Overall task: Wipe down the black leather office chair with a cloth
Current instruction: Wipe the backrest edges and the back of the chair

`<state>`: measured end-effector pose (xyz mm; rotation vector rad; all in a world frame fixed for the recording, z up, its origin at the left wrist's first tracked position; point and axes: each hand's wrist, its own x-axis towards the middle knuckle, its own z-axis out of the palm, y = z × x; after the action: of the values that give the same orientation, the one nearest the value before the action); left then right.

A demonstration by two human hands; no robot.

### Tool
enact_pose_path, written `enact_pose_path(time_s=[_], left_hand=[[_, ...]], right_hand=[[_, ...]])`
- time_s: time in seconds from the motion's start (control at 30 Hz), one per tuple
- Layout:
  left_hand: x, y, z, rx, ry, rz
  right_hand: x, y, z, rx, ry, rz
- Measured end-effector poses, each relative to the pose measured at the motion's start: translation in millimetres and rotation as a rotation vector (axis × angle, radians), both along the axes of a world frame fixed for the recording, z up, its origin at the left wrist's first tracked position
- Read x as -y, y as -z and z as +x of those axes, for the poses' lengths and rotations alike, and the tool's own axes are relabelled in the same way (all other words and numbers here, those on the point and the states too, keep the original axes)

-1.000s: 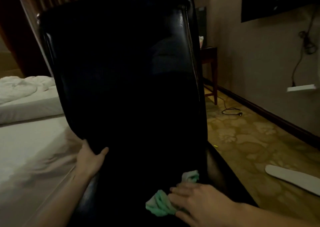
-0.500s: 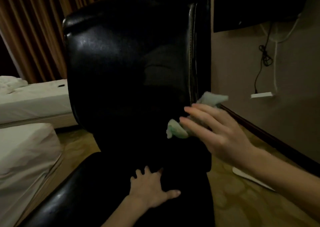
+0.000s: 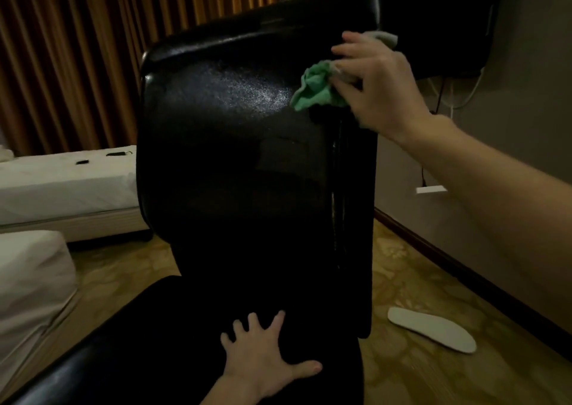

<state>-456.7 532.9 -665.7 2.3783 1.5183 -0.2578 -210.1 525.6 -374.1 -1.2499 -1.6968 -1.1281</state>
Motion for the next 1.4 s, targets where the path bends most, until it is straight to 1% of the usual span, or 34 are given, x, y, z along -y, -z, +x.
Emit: enact_pose_path(time_s=[0.1, 0.17, 0.2, 0.23, 0.33, 0.4, 0.5, 0.57, 0.63, 0.73, 0.83, 0.9, 1.0, 1.07, 1.17, 1.23, 1.3, 1.33, 1.4], left_hand=[[0.4, 0.3, -1.1, -0.052, -0.005, 0.049], [1.8, 0.9, -1.4, -0.071, 0.004, 0.064], [2.9, 1.3, -0.4, -0.069, 0.004, 0.069], [3.8, 2.2, 1.8, -0.062, -0.003, 0.072], [4.9, 1.0, 7.3, -0.073, -0.057, 0.072], [3.5, 0.9, 6.5, -0.066, -0.05, 0.052], [-0.6, 6.2, 1.2, -0.038, -0.013, 0.044], [-3.3, 8.4, 3.3, -0.069, -0.041, 0.029], [-5.2, 7.0, 10.0, -0.092, -0.069, -0.006], [-9.1, 3.8, 15.6, -0.114, -0.092, -0.047], [-12.5, 4.0, 18.0, -0.122, -0.097, -0.047], [-12.8, 3.9, 18.1, -0.121, -0.091, -0.022], [-13.1, 5.4, 13.7, -0.096, -0.051, 0.027], [-12.4, 7.5, 10.6, -0.083, -0.03, 0.057], [-11.1, 10.5, 15.8, -0.118, -0.096, 0.117], [-10.2, 10.9, 21.4, -0.152, -0.147, 0.14], [-10.4, 12.7, 23.4, -0.165, -0.176, 0.166], [-10.9, 14.6, 23.3, -0.162, -0.178, 0.181], [-11.8, 18.1, 23.0, -0.148, -0.174, 0.199]], right_hand=[[1.1, 1.3, -7.5, -0.053, 0.024, 0.005], [9.3, 25.0, -16.3, -0.104, 0.021, -0.023], [15.9, 42.8, -20.5, -0.097, -0.001, -0.046], [23.8, 63.9, -24.1, -0.046, -0.033, -0.074], [44.4, 120.6, -30.8, 0.232, -0.113, -0.141], [47.4, 127.5, -28.4, 0.332, -0.144, -0.141], [39.8, 93.7, -24.8, 0.36, -0.086, -0.133], [31.1, 58.6, -20.3, 0.3, 0.002, -0.107], [21.9, 22.4, -12.7, 0.224, 0.074, -0.037], [8.9, -20.5, -0.5, 0.143, 0.137, 0.063], [-3.5, -40.7, 5.7, 0.087, 0.171, 0.119], [-9.9, -35.6, 3.5, 0.014, 0.159, 0.156], [-9.9, 4.1, -4.8, -0.052, 0.116, 0.175], [-0.1, 45.5, -13.2, -0.019, 0.038, 0.151], [16.0, 111.3, -25.1, 0.08, -0.118, 0.09], [23.0, 157.3, -27.9, 0.203, -0.16, -0.009], [27.8, 193.9, -23.8, 0.405, -0.149, -0.105], [29.0, 203.2, -19.3, 0.502, -0.141, -0.133], [28.3, 199.6, -11.1, 0.616, -0.158, -0.133]])
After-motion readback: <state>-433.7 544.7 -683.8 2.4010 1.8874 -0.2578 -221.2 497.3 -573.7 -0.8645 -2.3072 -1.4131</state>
